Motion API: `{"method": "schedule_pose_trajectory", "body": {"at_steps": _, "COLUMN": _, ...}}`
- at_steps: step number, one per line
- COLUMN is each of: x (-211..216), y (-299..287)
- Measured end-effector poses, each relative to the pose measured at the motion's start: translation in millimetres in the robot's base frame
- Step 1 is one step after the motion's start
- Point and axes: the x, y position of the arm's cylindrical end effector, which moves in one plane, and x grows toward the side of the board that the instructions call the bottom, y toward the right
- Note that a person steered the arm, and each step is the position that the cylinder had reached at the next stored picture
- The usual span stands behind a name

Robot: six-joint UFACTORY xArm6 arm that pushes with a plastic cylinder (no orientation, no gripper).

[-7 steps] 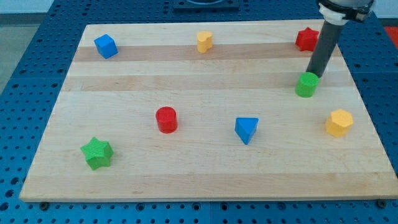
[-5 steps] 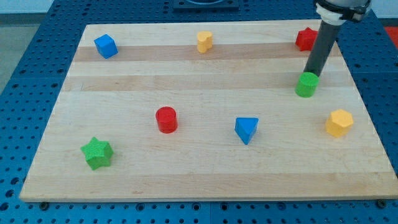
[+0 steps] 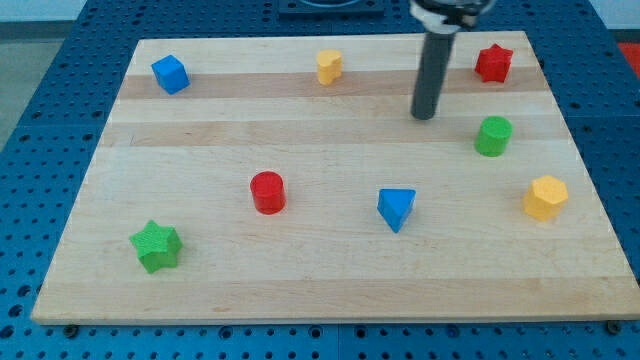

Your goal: Move the green circle in between the blue cube and green star

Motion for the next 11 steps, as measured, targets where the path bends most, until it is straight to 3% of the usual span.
{"method": "schedule_pose_trajectory", "body": {"at_steps": 2, "x": 10, "y": -26}}
{"method": "schedule_pose_trajectory", "body": {"at_steps": 3, "x": -4, "y": 27}}
{"method": "schedule_pose_trajectory", "body": {"at_steps": 5, "x": -15, "y": 50}}
{"method": "schedule_pose_trajectory", "body": {"at_steps": 6, "x": -11, "y": 114}}
{"method": "schedule_pose_trajectory", "body": {"at_steps": 7, "x": -11, "y": 137}}
{"method": "schedule_pose_trajectory", "body": {"at_steps": 8, "x": 17, "y": 175}}
{"method": "schedule_pose_trajectory", "body": {"at_steps": 10, "x": 57, "y": 172}}
{"method": "schedule_pose_trajectory", "body": {"at_steps": 11, "x": 57, "y": 172}}
